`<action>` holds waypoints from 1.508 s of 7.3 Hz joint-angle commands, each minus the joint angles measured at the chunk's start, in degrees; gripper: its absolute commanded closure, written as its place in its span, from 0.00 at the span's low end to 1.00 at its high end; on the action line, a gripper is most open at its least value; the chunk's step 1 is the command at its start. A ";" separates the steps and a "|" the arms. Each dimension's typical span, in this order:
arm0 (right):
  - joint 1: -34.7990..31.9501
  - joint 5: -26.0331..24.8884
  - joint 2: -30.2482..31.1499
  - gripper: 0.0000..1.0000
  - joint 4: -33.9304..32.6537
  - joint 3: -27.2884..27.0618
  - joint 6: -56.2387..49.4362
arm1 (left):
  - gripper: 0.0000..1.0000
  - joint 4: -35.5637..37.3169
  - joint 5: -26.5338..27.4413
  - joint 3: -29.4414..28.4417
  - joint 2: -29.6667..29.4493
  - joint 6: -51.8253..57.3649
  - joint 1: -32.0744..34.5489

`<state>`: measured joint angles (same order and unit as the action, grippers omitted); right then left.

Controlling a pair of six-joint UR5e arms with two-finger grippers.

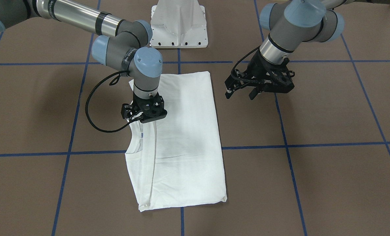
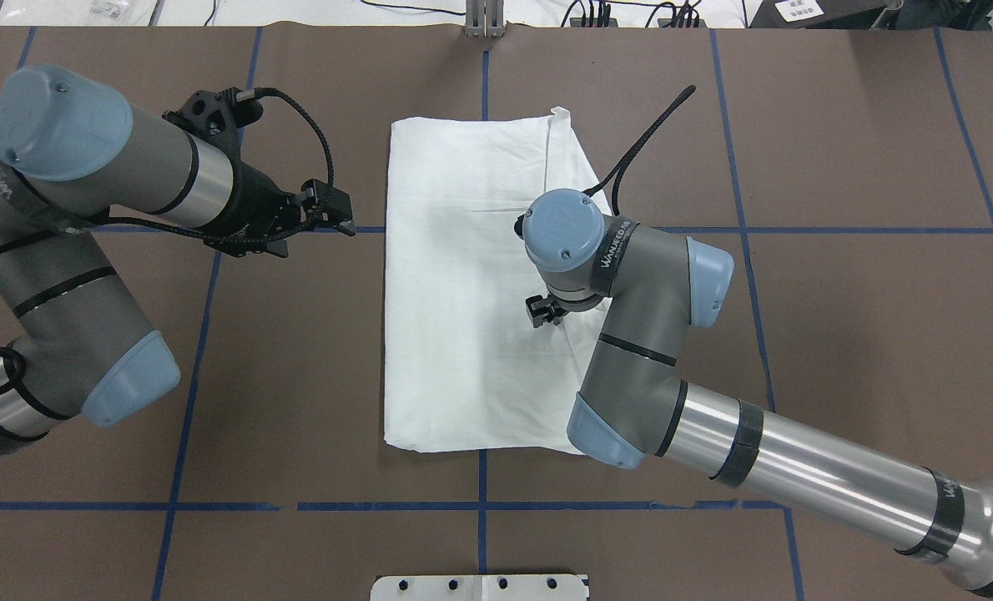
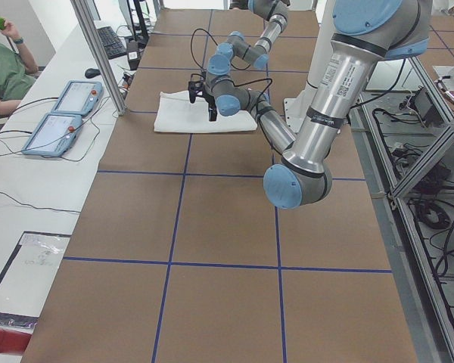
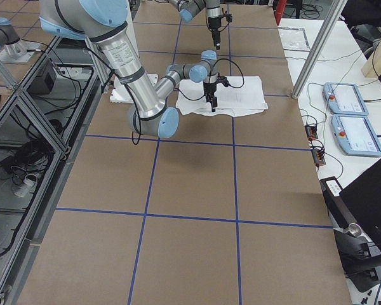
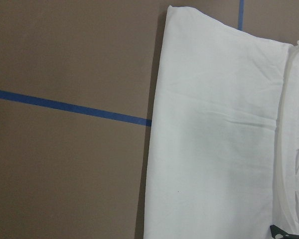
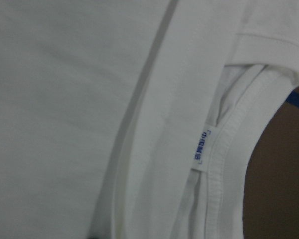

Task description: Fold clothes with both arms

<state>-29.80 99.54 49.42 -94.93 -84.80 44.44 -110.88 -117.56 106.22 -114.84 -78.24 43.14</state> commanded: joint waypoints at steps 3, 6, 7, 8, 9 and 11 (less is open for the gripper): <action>-4.29 2.40 5.14 0.00 -0.61 -5.26 -1.37 | 0.00 -0.04 0.05 -0.22 -0.47 -0.33 -0.07; -4.65 2.15 7.35 0.00 -0.26 -5.20 -1.64 | 0.00 -0.04 0.05 -0.22 -0.91 -0.59 -0.07; -5.17 1.88 8.05 0.00 -0.08 -5.20 -3.73 | 0.00 -0.04 0.05 -0.22 -1.00 -0.59 -0.07; -6.40 2.14 7.97 0.00 -0.17 -5.46 -3.92 | 0.00 0.05 0.05 -0.05 -1.00 -0.59 -0.07; -7.72 4.49 7.36 0.00 -0.52 -6.16 -3.92 | 0.00 0.14 0.05 0.30 -1.00 -0.59 -0.07; -8.78 7.76 7.09 0.00 -0.52 -9.83 -3.31 | 0.00 0.40 -0.04 0.57 -1.00 -0.85 -0.07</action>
<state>-37.94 105.61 56.63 -95.37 -92.26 40.72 -110.58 -117.53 106.65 -115.84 -78.90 43.10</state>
